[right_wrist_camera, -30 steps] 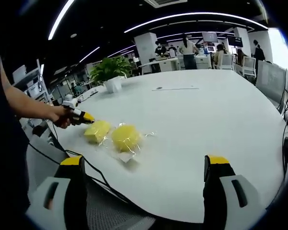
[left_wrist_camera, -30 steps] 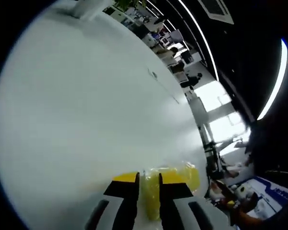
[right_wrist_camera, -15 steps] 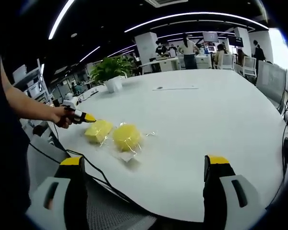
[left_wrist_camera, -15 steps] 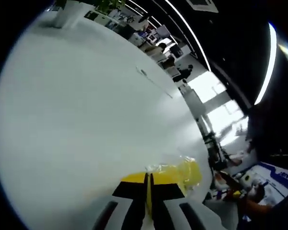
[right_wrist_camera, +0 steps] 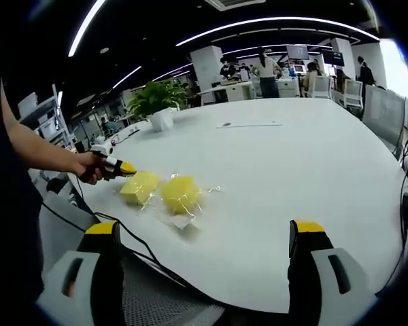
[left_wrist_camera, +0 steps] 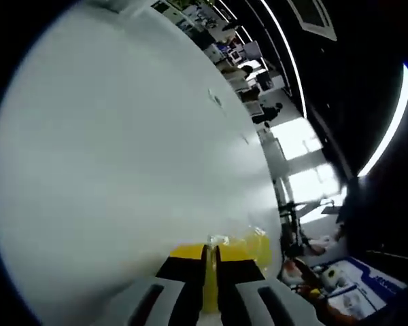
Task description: Compare the silicone blocks by pressing each to a similar depth, holding the contact briefly, and releasing to observe deformation and rebound differences across the visible hardness samples.
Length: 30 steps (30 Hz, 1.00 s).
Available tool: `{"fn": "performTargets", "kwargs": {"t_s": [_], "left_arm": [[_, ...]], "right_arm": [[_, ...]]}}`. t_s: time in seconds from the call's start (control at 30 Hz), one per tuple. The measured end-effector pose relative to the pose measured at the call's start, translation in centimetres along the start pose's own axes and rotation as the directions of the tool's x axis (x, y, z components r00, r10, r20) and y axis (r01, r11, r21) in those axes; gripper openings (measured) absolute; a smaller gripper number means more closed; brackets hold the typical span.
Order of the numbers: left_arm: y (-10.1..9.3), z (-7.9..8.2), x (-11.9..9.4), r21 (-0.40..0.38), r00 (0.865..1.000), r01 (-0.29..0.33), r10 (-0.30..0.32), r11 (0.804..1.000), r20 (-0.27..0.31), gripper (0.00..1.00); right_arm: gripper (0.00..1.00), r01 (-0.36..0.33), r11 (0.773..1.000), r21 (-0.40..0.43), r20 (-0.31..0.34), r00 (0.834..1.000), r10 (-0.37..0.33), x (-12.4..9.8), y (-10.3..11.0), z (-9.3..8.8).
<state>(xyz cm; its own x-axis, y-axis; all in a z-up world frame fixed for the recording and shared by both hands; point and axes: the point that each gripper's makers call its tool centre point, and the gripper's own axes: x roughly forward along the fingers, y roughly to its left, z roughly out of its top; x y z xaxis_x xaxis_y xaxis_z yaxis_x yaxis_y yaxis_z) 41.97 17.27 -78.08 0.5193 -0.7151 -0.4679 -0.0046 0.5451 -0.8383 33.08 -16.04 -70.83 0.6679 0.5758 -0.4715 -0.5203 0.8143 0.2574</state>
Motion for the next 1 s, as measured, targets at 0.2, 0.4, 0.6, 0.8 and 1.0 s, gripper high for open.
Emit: {"fn": "performTargets", "kwargs": {"t_s": [0.2, 0.4, 0.6, 0.8, 1.0], "left_arm": [[-0.01, 0.01, 0.02, -0.006, 1.000, -0.005, 0.005, 1.000, 0.002, 0.04], [-0.31, -0.14, 0.01, 0.068, 0.999, -0.025, 0.027, 0.997, -0.027, 0.00], [-0.30, -0.04, 0.12, 0.124, 0.999, -0.033, 0.036, 0.992, -0.024, 0.00], [-0.19, -0.09, 0.12, 0.097, 0.998, -0.052, 0.054, 0.994, -0.020, 0.00], [-0.09, 0.16, 0.10, 0.138, 0.996, -0.084, 0.087, 0.987, -0.010, 0.00]], "right_arm": [[0.96, 0.004, 1.000, 0.001, 0.000, 1.000, -0.004, -0.12, -0.15, 0.08], [0.96, 0.004, 1.000, -0.001, -0.003, 1.000, -0.004, -0.13, -0.18, 0.03], [0.96, 0.001, 1.000, -0.004, -0.004, 1.000, -0.001, -0.09, -0.09, 0.10], [0.96, -0.001, 1.000, -0.009, -0.005, 1.000, 0.001, -0.01, -0.03, 0.23], [0.96, -0.003, 1.000, -0.010, -0.010, 1.000, 0.003, 0.05, 0.04, 0.17]]}}
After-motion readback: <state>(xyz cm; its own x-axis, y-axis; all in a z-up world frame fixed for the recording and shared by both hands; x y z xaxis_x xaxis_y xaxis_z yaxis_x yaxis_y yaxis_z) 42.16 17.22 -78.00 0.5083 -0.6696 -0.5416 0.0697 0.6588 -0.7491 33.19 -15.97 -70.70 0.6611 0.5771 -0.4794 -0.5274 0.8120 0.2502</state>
